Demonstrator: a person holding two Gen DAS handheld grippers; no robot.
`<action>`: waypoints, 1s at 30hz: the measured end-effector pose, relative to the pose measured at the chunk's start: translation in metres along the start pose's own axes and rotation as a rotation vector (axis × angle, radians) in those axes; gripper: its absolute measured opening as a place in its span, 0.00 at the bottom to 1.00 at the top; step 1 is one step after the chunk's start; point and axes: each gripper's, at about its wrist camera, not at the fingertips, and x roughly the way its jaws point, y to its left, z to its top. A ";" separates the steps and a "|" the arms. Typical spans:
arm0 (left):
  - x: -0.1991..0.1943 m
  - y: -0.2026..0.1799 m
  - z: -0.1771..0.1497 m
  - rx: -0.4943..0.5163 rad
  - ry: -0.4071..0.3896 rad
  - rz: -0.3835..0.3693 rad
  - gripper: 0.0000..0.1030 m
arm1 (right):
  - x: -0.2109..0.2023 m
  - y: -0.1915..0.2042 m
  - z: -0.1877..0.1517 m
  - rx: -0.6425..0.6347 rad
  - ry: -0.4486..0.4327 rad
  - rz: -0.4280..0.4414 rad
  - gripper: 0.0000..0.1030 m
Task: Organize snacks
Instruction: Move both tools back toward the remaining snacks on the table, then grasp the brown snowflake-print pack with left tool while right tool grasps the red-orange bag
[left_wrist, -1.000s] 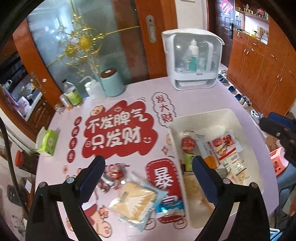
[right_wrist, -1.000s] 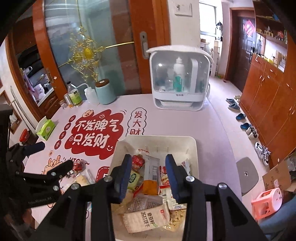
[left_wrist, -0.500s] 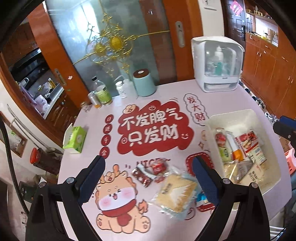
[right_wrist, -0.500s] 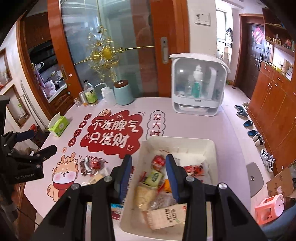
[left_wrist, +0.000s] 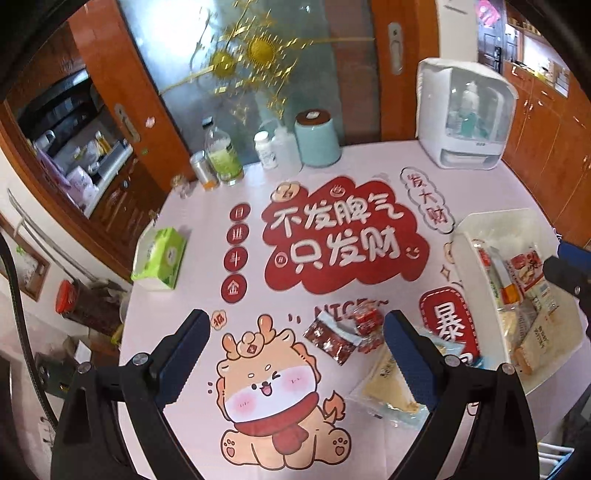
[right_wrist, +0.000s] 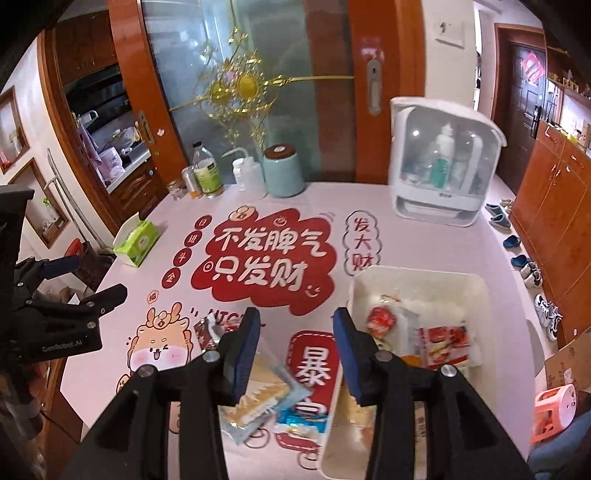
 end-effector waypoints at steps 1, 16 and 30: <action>0.008 0.003 -0.001 -0.007 0.013 -0.004 0.92 | 0.008 0.007 0.000 0.001 0.013 0.002 0.41; 0.169 0.016 -0.038 -0.208 0.275 -0.061 0.92 | 0.145 0.038 -0.018 0.084 0.248 0.103 0.41; 0.247 -0.011 -0.058 -0.238 0.364 -0.076 0.92 | 0.218 0.047 -0.030 0.050 0.383 0.122 0.41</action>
